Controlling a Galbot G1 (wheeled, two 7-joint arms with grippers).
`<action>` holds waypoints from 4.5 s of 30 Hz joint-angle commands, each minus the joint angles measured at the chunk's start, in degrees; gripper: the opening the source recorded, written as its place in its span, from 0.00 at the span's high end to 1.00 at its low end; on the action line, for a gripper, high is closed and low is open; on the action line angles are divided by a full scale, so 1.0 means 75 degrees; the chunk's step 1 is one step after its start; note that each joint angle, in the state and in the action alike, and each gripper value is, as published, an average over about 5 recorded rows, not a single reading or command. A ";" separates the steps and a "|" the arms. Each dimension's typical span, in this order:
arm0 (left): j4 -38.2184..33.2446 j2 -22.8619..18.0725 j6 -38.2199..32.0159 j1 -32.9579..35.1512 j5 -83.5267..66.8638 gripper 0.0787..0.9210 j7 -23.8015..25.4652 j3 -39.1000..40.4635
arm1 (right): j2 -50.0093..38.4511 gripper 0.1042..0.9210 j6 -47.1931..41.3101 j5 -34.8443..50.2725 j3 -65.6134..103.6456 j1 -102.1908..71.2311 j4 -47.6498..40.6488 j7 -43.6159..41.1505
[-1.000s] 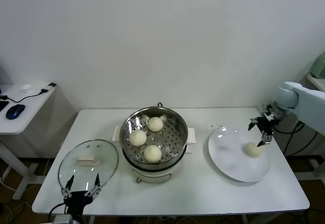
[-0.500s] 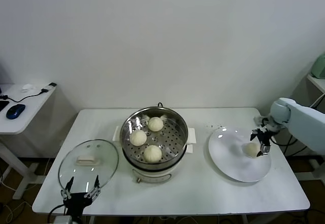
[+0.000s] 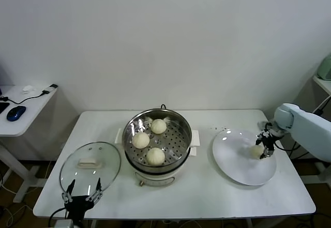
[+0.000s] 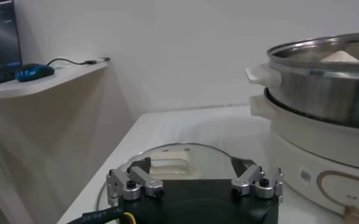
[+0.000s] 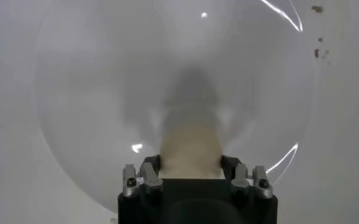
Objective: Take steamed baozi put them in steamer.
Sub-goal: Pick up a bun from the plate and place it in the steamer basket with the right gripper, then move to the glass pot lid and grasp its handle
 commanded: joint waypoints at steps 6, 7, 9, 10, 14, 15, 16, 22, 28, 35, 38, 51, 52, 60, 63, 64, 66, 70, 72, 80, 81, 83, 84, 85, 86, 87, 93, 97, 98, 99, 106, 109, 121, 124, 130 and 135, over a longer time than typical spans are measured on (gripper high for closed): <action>-0.0050 0.0013 0.0010 0.0022 0.0003 0.12 -0.0002 0.0020 | -0.0131 0.33 -0.0794 0.3706 -0.4752 0.5734 0.3463 0.0060; -0.0059 0.0013 0.0011 0.0020 0.0005 0.12 -0.0001 0.0033 | 0.0027 0.33 -0.0917 0.4154 -0.5075 0.6260 0.3816 0.0077; -0.0073 0.0011 0.0016 0.0011 0.0010 0.12 0.0001 0.0066 | 0.0378 0.33 -0.1166 0.5045 -0.5472 0.7150 0.4487 0.0133; -0.0079 0.0009 0.0020 0.0004 0.0014 0.12 0.0003 0.0085 | 0.0555 0.33 -0.1302 0.5461 -0.5589 0.7496 0.4809 0.0179; -0.0095 0.0011 0.0031 -0.0027 0.0028 0.12 0.0011 0.0133 | 0.1367 0.33 -0.1852 0.6651 -0.5494 0.8124 0.5688 0.0545; -0.0095 0.0014 0.0029 -0.0033 0.0028 0.12 0.0011 0.0138 | 0.1582 0.33 -0.1978 0.6856 -0.5394 0.8128 0.5820 0.0674; -0.0094 0.0020 0.0028 -0.0036 0.0023 0.12 0.0011 0.0140 | 0.1801 0.33 -0.2115 0.7025 -0.5254 0.8078 0.5930 0.0823; -0.0103 0.0038 0.0034 -0.0068 -0.0007 0.12 0.0008 0.0173 | 0.3168 0.33 -0.2631 0.7410 -0.4591 0.7193 0.5932 0.1596; -0.0121 0.0027 0.0042 -0.0081 -0.0023 0.12 0.0006 0.0217 | 0.3866 0.33 -0.3112 0.7112 -0.4445 0.5957 0.5665 0.2260; -0.0149 0.0024 0.0021 -0.0026 -0.0065 0.12 -0.0006 0.0188 | 0.3818 0.33 -0.3488 0.6215 -0.4497 0.4822 0.4959 0.2685; -0.0136 0.0034 0.0006 -0.0010 -0.0077 0.12 -0.0010 0.0175 | 0.3720 0.33 -0.3561 0.5908 -0.4492 0.4487 0.4779 0.2799; -0.0037 0.0028 -0.0030 -0.0031 -0.0081 0.12 -0.0021 0.0194 | 0.3636 0.33 -0.3571 0.5611 -0.4154 0.3732 0.4234 0.3119; -0.0039 0.0026 -0.0028 -0.0038 -0.0081 0.12 -0.0019 0.0197 | 0.3640 0.33 -0.3561 0.5617 -0.4127 0.3708 0.4209 0.3115; 0.0001 0.0035 -0.0038 -0.0068 -0.0088 0.12 -0.0019 0.0189 | 0.3548 0.19 -0.3059 0.5679 -0.4034 0.3974 0.4174 0.2544; -0.0008 0.0033 -0.0041 -0.0057 -0.0090 0.12 -0.0020 0.0187 | 0.3415 0.14 -0.2499 0.5932 -0.4053 0.4415 0.4137 0.1889; -0.0017 0.0032 -0.0039 -0.0054 -0.0089 0.12 -0.0019 0.0187 | 0.3345 0.13 -0.2286 0.6040 -0.4059 0.4590 0.4113 0.1611; -0.0039 0.0032 -0.0032 -0.0049 -0.0088 0.12 -0.0016 0.0179 | 0.3160 0.12 -0.1931 0.6256 -0.3988 0.4909 0.4035 0.1124; -0.0080 0.0032 -0.0018 -0.0036 -0.0077 0.12 -0.0006 0.0169 | 0.2581 0.12 -0.1640 0.6860 -0.3204 0.5134 0.3731 0.1031; -0.0107 0.0030 -0.0029 -0.0008 -0.0062 0.12 -0.0001 0.0181 | 0.2194 0.12 -0.1665 0.7224 -0.2276 0.4817 0.3547 0.1729; -0.0146 0.0017 -0.0488 0.0036 -0.0146 0.12 -0.0125 0.0249 | 0.0549 0.12 -0.1688 0.5821 0.2142 0.2159 0.3658 0.5579; -0.0151 0.0022 -0.0533 0.0031 -0.0189 0.12 -0.0156 0.0257 | 0.0256 0.12 -0.1689 0.5628 0.2540 0.1872 0.3853 0.5873; -0.0162 0.0028 -0.0565 0.0011 -0.0270 0.12 -0.0174 0.0262 | -0.0347 0.12 -0.1736 0.5500 0.3305 0.1123 0.4303 0.6458; -0.0165 0.0039 -0.0598 -0.0003 -0.0326 0.12 -0.0174 0.0260 | -0.0660 0.12 -0.1854 0.5495 0.3866 0.0541 0.4592 0.6857; -0.0171 0.0052 -0.0621 -0.0019 -0.0415 0.12 -0.0174 0.0254 | -0.0916 0.12 -0.1986 0.5485 0.4405 -0.0016 0.4851 0.7246; -0.0178 0.0066 -0.0625 -0.0038 -0.0526 0.12 -0.0171 0.0244 | -0.1181 0.12 -0.2088 0.5493 0.4971 -0.0668 0.5140 0.7645; -0.0189 0.0084 -0.0601 -0.0072 -0.0700 0.12 -0.0173 0.0229 | -0.1417 0.12 -0.2158 0.5501 0.5495 -0.1279 0.5412 0.7985; 0.0033 0.0254 -0.0616 -0.0402 -0.1082 0.12 -0.0170 0.0092 | -0.2108 0.12 -0.1673 0.4534 0.9059 -0.5609 0.6339 0.8408; 0.0295 0.0477 -0.0998 -0.0530 -0.0939 0.12 -0.0178 0.0061 | -0.1557 0.12 -0.1300 0.3920 1.1508 -0.8253 0.6634 0.8199; 0.0354 0.0523 -0.1095 -0.0558 -0.0916 0.12 -0.0173 0.0057 | -0.1326 0.12 -0.1143 0.3783 1.1982 -0.8789 0.6672 0.8136; 0.0406 0.0555 -0.1173 -0.0601 -0.0865 0.12 -0.0164 0.0043 | -0.1078 0.12 -0.0974 0.3648 1.2400 -0.9275 0.6701 0.8085; 0.0852 0.0658 -0.1916 -0.0976 0.0021 0.12 -0.0051 -0.0102 | 0.0887 0.12 0.0422 0.2792 1.3737 -1.1251 0.6704 0.7813; 0.1063 0.0677 -0.2377 -0.1125 0.0644 0.12 -0.0085 -0.0174 | 0.1583 0.12 0.0911 0.2519 1.3878 -1.1717 0.6650 0.7710; 0.2223 0.0945 -0.3663 -0.1280 0.5457 0.12 -0.2523 -0.0288 | 0.3468 0.12 0.2535 0.1669 1.3671 -1.2958 0.6204 0.7465; 0.2420 0.0943 -0.3677 -0.1241 0.6479 0.12 -0.2880 -0.0336 | 0.3664 0.12 0.2429 0.1505 1.3594 -1.3153 0.6261 0.7561; 0.2747 0.1117 -0.3485 -0.1080 0.8193 0.12 -0.2961 -0.0318 | 0.3819 0.12 0.2144 0.1358 1.3521 -1.3303 0.6415 0.7633; 0.3120 0.1293 -0.2964 -0.1174 0.9259 0.12 -0.2876 -0.0259 | 0.3850 0.12 0.1979 0.1331 1.3494 -1.3320 0.6546 0.7670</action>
